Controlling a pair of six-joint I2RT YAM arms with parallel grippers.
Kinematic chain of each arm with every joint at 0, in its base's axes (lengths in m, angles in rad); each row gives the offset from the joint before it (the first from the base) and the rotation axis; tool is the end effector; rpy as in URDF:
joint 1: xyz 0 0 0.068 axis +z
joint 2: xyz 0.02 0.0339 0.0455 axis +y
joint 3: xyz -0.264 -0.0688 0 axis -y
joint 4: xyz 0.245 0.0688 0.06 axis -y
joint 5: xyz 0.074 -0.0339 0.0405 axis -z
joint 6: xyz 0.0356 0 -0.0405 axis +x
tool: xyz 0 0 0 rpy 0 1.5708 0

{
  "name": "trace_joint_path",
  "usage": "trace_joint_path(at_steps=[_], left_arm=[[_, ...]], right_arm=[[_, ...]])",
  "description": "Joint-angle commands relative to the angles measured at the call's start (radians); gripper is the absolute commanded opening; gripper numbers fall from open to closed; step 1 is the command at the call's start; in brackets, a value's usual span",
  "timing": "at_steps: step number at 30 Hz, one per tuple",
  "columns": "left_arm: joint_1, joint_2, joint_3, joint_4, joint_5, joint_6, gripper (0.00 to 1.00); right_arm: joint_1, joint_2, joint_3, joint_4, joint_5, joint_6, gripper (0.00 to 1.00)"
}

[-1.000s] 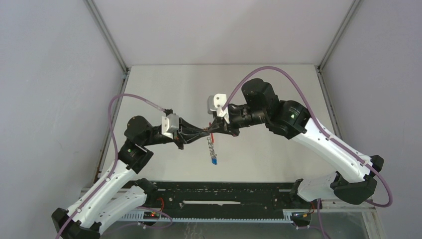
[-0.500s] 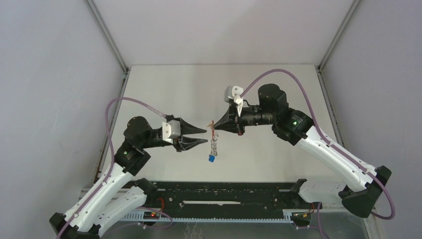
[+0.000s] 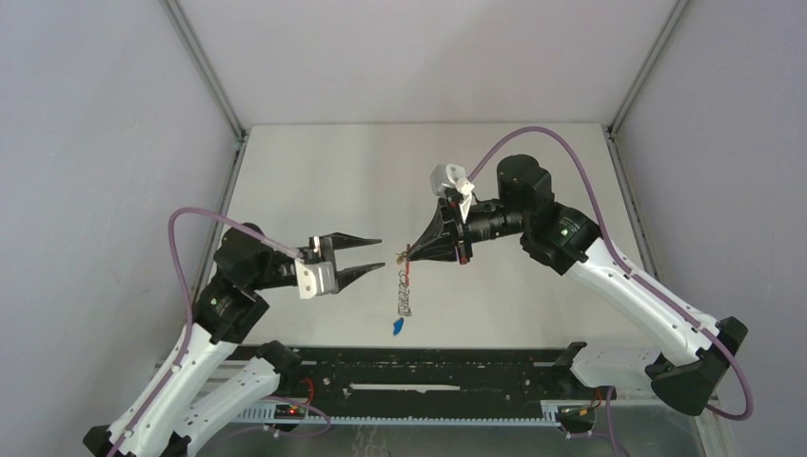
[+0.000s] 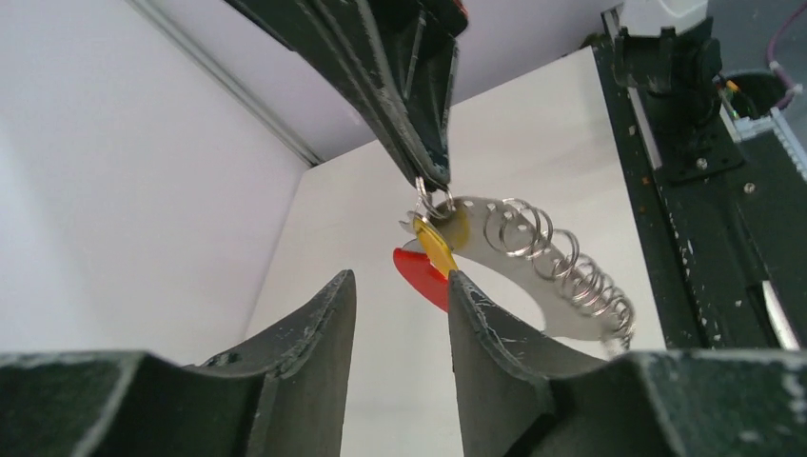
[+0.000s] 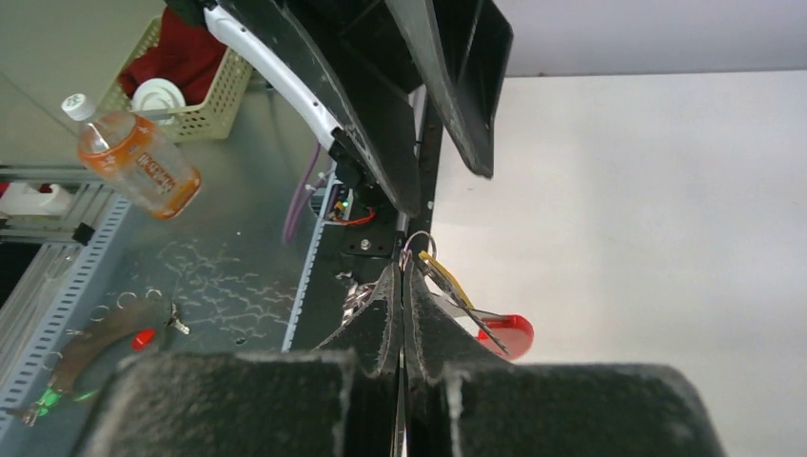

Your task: Put the keys on the keyring

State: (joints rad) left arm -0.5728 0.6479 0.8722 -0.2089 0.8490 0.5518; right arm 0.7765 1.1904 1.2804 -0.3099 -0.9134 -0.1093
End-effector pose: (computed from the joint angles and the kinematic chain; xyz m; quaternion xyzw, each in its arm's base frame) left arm 0.0969 -0.0943 0.3873 0.5892 0.3845 -0.2958 0.6462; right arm 0.1615 0.1981 0.4195 -0.5493 0.5147 0.5089 0.4175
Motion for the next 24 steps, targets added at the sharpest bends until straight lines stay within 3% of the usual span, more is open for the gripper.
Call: trace_joint_path(at_steps=[1,10,22,24], left_arm=[[0.003,0.019,0.033,-0.055,0.066,0.155,0.46],[-0.008,0.058,0.072,-0.06,0.143,0.137,0.43],[-0.026,0.059,0.046,-0.083,0.121,0.207,0.26],[-0.032,0.057,0.041,-0.084,0.108,0.233,0.19]], right_arm=[[0.002,0.026,0.09,-0.043,-0.076,-0.012,0.0],[0.034,0.102,0.184,-0.177,-0.044,-0.082,0.0],[0.049,0.141,0.232,-0.228,-0.015,-0.098,0.0],[0.049,0.144,0.232,-0.235,-0.003,-0.099,0.0]])
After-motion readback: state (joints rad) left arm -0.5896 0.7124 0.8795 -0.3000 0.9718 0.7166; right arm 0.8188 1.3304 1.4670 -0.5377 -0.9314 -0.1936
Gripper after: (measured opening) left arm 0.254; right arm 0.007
